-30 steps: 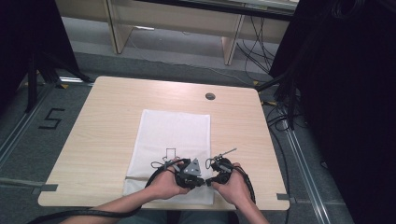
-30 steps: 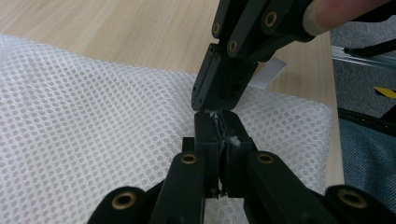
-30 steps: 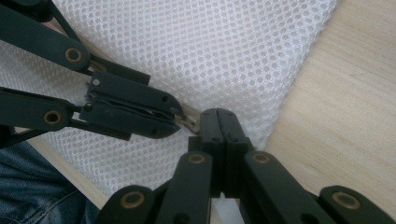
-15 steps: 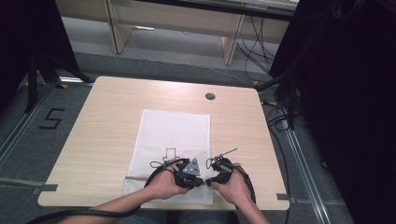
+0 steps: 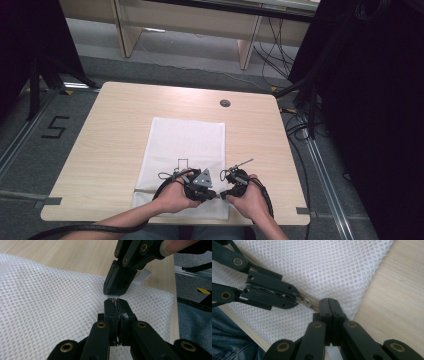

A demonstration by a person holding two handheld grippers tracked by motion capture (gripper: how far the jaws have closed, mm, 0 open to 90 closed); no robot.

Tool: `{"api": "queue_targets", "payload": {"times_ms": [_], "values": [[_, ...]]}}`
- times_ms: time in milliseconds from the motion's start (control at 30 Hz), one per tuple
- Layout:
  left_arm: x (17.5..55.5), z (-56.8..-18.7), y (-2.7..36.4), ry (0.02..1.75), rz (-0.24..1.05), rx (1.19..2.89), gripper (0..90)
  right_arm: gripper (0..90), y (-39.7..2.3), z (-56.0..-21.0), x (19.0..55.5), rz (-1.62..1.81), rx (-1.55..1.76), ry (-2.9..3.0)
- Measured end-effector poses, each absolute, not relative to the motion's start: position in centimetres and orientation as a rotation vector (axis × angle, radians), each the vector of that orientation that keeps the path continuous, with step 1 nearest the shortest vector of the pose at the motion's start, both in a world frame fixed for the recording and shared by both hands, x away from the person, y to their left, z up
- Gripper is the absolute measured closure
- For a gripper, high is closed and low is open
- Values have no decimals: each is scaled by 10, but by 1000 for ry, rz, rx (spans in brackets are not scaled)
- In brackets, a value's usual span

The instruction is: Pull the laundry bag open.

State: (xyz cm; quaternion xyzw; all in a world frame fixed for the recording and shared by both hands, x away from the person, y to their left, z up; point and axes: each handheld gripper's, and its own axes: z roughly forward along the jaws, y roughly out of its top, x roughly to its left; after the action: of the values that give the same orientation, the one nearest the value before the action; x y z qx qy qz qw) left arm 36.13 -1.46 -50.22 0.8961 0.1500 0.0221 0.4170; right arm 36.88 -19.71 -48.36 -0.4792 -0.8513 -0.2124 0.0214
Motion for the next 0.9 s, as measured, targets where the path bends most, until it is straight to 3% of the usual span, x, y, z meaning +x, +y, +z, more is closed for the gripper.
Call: {"api": "queue_targets", "payload": {"times_ms": [900], "values": [[359, -499, -3, 387, 58, 2248, 874, 900, -193, -482, 366, -621, -1511, -2667]]}}
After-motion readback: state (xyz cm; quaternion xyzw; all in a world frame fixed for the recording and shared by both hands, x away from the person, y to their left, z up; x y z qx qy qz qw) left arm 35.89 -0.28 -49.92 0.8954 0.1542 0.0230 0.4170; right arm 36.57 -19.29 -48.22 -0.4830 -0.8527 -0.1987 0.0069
